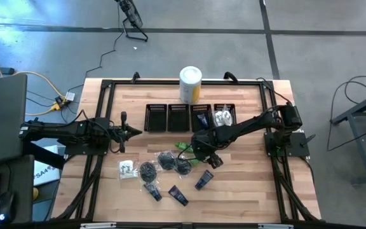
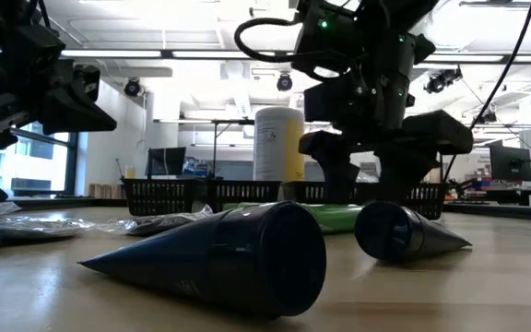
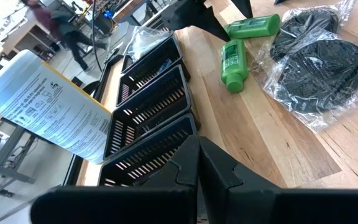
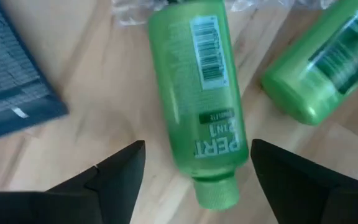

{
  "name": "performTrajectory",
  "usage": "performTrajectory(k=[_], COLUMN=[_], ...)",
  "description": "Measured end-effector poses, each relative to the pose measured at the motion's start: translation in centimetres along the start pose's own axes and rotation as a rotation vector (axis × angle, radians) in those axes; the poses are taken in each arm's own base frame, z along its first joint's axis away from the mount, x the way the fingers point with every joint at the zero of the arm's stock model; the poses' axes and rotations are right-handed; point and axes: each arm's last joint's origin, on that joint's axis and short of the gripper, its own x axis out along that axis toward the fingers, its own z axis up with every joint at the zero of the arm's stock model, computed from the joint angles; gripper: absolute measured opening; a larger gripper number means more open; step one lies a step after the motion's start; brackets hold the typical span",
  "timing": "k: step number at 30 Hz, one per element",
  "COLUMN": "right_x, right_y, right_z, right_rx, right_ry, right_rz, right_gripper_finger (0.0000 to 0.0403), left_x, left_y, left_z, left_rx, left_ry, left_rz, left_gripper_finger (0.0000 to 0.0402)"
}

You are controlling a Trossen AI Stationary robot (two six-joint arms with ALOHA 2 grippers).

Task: Pick & Place Travel size toiletries
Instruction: Put the right shampoo into the middle left black bin

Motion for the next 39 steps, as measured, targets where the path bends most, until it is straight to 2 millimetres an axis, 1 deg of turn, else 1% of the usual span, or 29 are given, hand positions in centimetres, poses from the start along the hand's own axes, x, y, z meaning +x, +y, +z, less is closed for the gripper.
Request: performTrajectory(k=[2,8,15,28,35,39], right_x=[0.0,0.0,-0.1,-0.1,-0.1,-0.1], right_y=[0.0,-0.5,-1.1,-1.1,-1.1,-1.0], right_z=[-0.1,-0.4,-0.7,-0.9,-0.9,-0.8], right_rx=[-0.013,-0.018,0.002,0.005,0.023,0.053], right_ry=[0.024,0.035,0.038,0.059,0.056,0.049], right_rz=[-0.026,-0.029,-0.038,-0.033,-0.034,-0.022], right_gripper_finger=[0.0275,0.026,0.0258,0.0257,0.0215,0.0205], left_x=[0.0,0.0,0.0,0.0,0.0,0.0], left_y=[0.0,0.0,0.0,0.0,0.0,0.0], left_z=[0.0,0.0,0.0,0.0,0.0,0.0], left_rx=[0.0,0.0,0.0,0.0,0.0,0.0], left_ry=[0.0,0.0,0.0,0.0,0.0,0.0], left_rz=[0.0,0.0,0.0,0.0,0.0,0.0], left_gripper_finger=[0.0001,0.0001,0.0001,0.0001,0.0001,0.0001])
